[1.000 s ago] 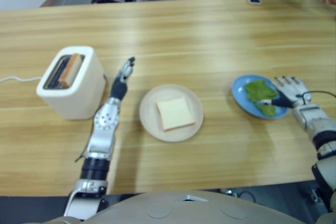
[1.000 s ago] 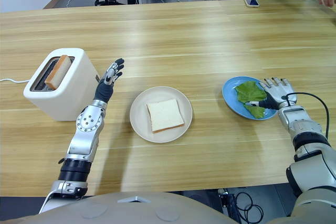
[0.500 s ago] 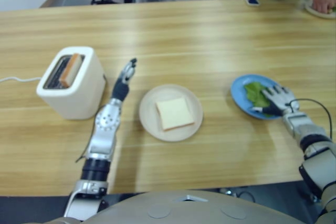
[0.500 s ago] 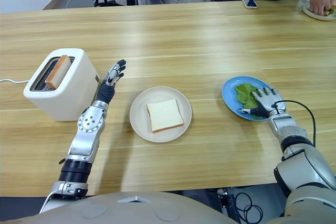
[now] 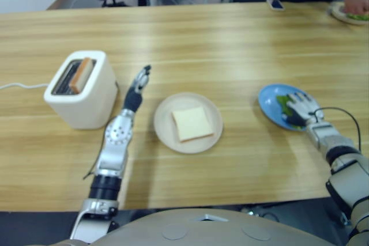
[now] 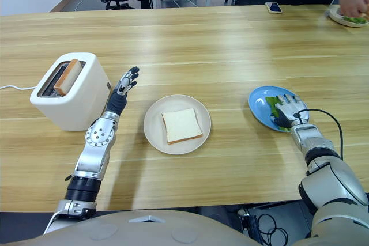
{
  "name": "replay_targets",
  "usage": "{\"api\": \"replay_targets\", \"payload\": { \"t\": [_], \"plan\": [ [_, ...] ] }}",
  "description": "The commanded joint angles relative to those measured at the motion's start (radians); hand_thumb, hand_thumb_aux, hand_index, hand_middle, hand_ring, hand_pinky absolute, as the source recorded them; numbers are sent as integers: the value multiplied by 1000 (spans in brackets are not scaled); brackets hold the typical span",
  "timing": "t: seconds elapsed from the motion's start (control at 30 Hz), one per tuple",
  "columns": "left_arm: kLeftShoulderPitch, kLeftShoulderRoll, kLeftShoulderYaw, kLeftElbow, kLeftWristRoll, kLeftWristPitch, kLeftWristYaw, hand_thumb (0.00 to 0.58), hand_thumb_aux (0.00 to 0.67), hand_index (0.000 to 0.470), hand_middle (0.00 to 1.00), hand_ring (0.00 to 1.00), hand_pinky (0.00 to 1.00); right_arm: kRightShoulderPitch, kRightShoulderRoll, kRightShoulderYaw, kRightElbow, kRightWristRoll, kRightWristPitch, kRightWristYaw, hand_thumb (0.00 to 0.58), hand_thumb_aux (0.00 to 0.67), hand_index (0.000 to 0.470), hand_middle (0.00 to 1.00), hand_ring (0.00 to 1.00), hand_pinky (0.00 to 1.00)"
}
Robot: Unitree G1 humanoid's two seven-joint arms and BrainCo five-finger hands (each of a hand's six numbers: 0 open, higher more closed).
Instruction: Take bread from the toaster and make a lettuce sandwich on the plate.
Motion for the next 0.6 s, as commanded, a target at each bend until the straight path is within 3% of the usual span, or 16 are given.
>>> {"api": "replay_targets", "payload": {
  "t": [0.03,0.27,0.3,0.33,0.37,0.5,0.6],
  "plan": [
    [11,6,-10,-3,8,6,1,0,0,0,0,0,0,29,6,25,23,6,-17,24,580,652,447,0,0,0],
    [14,10,-12,-6,7,9,3,0,0,0,0,0,0,33,-4,19,15,29,-30,14,580,670,460,0,0,0],
    [15,10,-12,-6,7,9,4,0,0,0,0,0,0,34,-8,13,9,35,-34,5,580,670,460,149,149,149],
    [15,11,-12,-6,7,9,4,0,0,0,0,0,0,35,-13,6,2,43,-38,-6,580,670,460,149,149,149],
    [15,11,-12,-5,7,9,5,0,0,0,0,0,0,36,-20,-1,-5,51,-42,-18,580,670,460,1000,1000,1000],
    [18,11,-7,-7,4,5,7,0,0,0,0,0,0,54,-69,-46,-89,95,-62,-74,580,670,460,1000,1000,1000],
    [18,8,6,-8,-9,0,13,0,0,0,0,0,0,104,-132,-103,-263,125,-65,-89,580,670,460,1000,1000,1000]
  ]
}}
